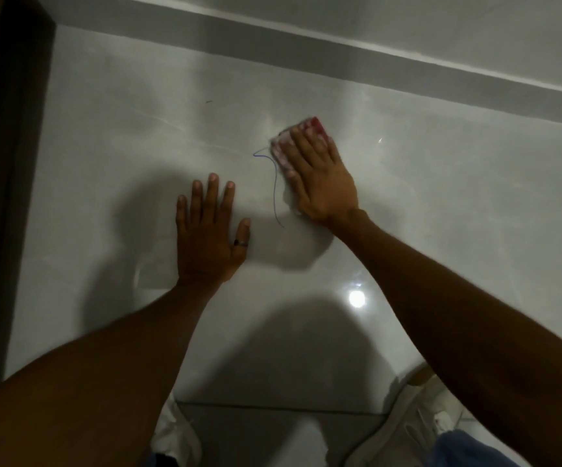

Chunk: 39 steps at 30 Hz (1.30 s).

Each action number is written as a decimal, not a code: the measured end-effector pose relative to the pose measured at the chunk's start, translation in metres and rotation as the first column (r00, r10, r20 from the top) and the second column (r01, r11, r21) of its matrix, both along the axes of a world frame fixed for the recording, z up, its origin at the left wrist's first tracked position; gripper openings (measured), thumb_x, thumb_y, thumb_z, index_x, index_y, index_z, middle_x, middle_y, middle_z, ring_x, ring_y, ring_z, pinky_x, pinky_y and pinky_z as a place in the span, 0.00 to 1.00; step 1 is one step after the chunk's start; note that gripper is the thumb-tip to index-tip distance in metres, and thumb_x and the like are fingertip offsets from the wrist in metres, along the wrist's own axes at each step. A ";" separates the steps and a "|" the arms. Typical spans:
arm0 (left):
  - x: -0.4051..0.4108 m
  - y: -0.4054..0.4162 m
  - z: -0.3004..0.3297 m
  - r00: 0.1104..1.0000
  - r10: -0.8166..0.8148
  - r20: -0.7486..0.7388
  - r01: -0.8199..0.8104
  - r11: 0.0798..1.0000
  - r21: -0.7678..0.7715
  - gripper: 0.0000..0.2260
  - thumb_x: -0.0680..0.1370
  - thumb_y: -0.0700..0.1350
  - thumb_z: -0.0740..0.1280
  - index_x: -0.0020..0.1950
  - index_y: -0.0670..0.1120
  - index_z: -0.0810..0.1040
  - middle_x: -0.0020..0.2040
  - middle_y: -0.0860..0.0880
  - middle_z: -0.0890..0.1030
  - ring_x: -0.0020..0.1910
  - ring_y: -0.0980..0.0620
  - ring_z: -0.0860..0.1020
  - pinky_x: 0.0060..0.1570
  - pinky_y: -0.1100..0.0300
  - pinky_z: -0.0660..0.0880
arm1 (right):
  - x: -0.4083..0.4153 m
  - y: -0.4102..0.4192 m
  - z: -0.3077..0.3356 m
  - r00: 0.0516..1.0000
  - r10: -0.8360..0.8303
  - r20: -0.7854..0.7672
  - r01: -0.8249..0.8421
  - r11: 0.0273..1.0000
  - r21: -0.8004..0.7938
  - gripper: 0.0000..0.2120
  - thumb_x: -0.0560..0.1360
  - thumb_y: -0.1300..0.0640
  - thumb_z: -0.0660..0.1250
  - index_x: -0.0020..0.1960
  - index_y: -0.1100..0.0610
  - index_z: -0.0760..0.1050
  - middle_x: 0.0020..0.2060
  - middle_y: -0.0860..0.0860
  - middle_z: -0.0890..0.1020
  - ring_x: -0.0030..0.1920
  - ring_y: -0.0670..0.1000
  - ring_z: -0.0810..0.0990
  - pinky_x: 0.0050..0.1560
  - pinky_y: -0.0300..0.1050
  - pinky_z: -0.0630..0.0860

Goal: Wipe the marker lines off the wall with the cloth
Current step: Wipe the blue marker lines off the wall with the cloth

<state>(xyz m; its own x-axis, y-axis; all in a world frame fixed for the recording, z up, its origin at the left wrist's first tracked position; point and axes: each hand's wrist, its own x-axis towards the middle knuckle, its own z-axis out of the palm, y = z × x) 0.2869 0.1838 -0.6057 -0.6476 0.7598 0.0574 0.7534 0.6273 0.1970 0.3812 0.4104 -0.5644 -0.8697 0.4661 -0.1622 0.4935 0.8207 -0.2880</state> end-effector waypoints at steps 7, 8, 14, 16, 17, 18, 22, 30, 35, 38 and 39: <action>0.000 0.000 0.004 1.000 0.007 0.016 -0.007 1.000 0.016 0.31 0.86 0.59 0.57 0.87 0.48 0.62 0.88 0.42 0.61 0.87 0.37 0.58 0.86 0.38 0.52 | 0.045 -0.049 -0.005 0.999 -0.019 0.039 0.018 1.000 0.004 0.31 0.85 0.43 0.43 0.86 0.52 0.53 0.87 0.54 0.54 0.87 0.55 0.49 0.87 0.59 0.48; -0.001 -0.001 0.004 1.000 0.009 0.022 -0.009 1.000 0.012 0.31 0.86 0.59 0.57 0.87 0.49 0.62 0.88 0.42 0.60 0.87 0.37 0.58 0.86 0.38 0.51 | 0.049 -0.056 -0.004 0.996 -0.084 0.043 0.084 0.996 0.000 0.31 0.85 0.43 0.43 0.86 0.52 0.52 0.87 0.54 0.54 0.87 0.55 0.49 0.87 0.59 0.48; 0.001 0.001 0.006 1.000 0.009 0.023 -0.009 1.000 0.024 0.30 0.86 0.58 0.59 0.87 0.48 0.63 0.87 0.42 0.61 0.87 0.37 0.58 0.85 0.37 0.54 | 0.060 -0.073 -0.009 0.997 0.082 0.009 -0.082 0.996 0.027 0.29 0.86 0.46 0.50 0.86 0.53 0.56 0.86 0.54 0.57 0.87 0.55 0.52 0.87 0.61 0.52; 0.000 0.000 0.005 1.000 0.017 0.020 -0.017 1.000 0.022 0.30 0.86 0.58 0.59 0.87 0.48 0.63 0.88 0.42 0.61 0.87 0.37 0.58 0.85 0.37 0.54 | 0.051 -0.076 -0.005 0.996 -0.091 0.021 0.091 0.996 0.016 0.30 0.86 0.45 0.49 0.86 0.53 0.55 0.86 0.54 0.57 0.87 0.56 0.51 0.87 0.60 0.49; 0.000 0.000 0.005 1.000 0.018 0.013 -0.018 1.000 0.023 0.30 0.86 0.58 0.59 0.87 0.48 0.62 0.88 0.42 0.61 0.87 0.37 0.58 0.85 0.37 0.53 | 0.048 -0.080 -0.005 0.997 -0.070 0.024 0.069 0.997 0.023 0.30 0.86 0.45 0.48 0.86 0.53 0.55 0.86 0.55 0.57 0.87 0.56 0.51 0.87 0.61 0.49; 0.001 0.000 0.004 1.000 0.013 0.005 -0.013 1.000 0.025 0.30 0.86 0.58 0.59 0.87 0.48 0.62 0.87 0.42 0.61 0.87 0.37 0.59 0.85 0.38 0.53 | 0.048 -0.083 -0.007 0.999 0.025 0.020 -0.026 0.999 0.034 0.30 0.86 0.45 0.48 0.86 0.53 0.55 0.86 0.55 0.57 0.87 0.56 0.52 0.87 0.61 0.51; 0.000 0.000 0.003 1.000 0.017 -0.007 -0.017 1.000 0.020 0.30 0.86 0.58 0.59 0.87 0.49 0.62 0.87 0.42 0.61 0.87 0.37 0.59 0.85 0.39 0.52 | 0.037 -0.065 -0.007 1.000 -0.014 0.015 0.014 1.000 0.012 0.30 0.86 0.45 0.49 0.86 0.53 0.53 0.87 0.55 0.55 0.87 0.57 0.50 0.87 0.62 0.49; 0.000 0.000 0.007 1.000 0.022 0.018 -0.022 1.000 -0.004 0.30 0.86 0.58 0.58 0.87 0.48 0.63 0.87 0.42 0.61 0.87 0.37 0.58 0.85 0.37 0.54 | 0.002 -0.047 0.002 0.998 -0.058 0.013 0.057 0.998 0.015 0.29 0.87 0.46 0.49 0.86 0.53 0.53 0.87 0.55 0.56 0.87 0.57 0.50 0.87 0.62 0.49; 0.001 0.001 0.005 1.000 0.013 -0.007 -0.013 1.000 0.004 0.30 0.86 0.59 0.58 0.87 0.48 0.63 0.87 0.41 0.62 0.87 0.37 0.59 0.85 0.36 0.55 | -0.023 -0.037 0.005 0.996 0.088 0.007 -0.088 0.996 -0.014 0.31 0.86 0.44 0.46 0.87 0.53 0.51 0.87 0.56 0.53 0.87 0.58 0.49 0.87 0.62 0.46; 0.001 -0.001 0.003 1.000 0.012 -0.016 -0.012 1.000 -0.001 0.30 0.87 0.60 0.56 0.87 0.48 0.63 0.87 0.42 0.62 0.87 0.37 0.59 0.85 0.36 0.55 | -0.048 -0.039 0.011 0.994 -0.103 0.033 0.104 0.994 -0.017 0.31 0.86 0.43 0.44 0.87 0.53 0.49 0.87 0.56 0.52 0.87 0.58 0.47 0.87 0.61 0.43; 0.001 -0.001 0.003 1.000 0.006 -0.025 -0.006 1.000 -0.003 0.30 0.87 0.60 0.56 0.87 0.48 0.63 0.87 0.42 0.62 0.86 0.37 0.60 0.85 0.36 0.56 | -0.053 -0.045 0.010 0.998 0.050 0.047 -0.050 0.999 -0.006 0.31 0.86 0.43 0.44 0.87 0.53 0.50 0.87 0.56 0.53 0.87 0.58 0.48 0.87 0.61 0.43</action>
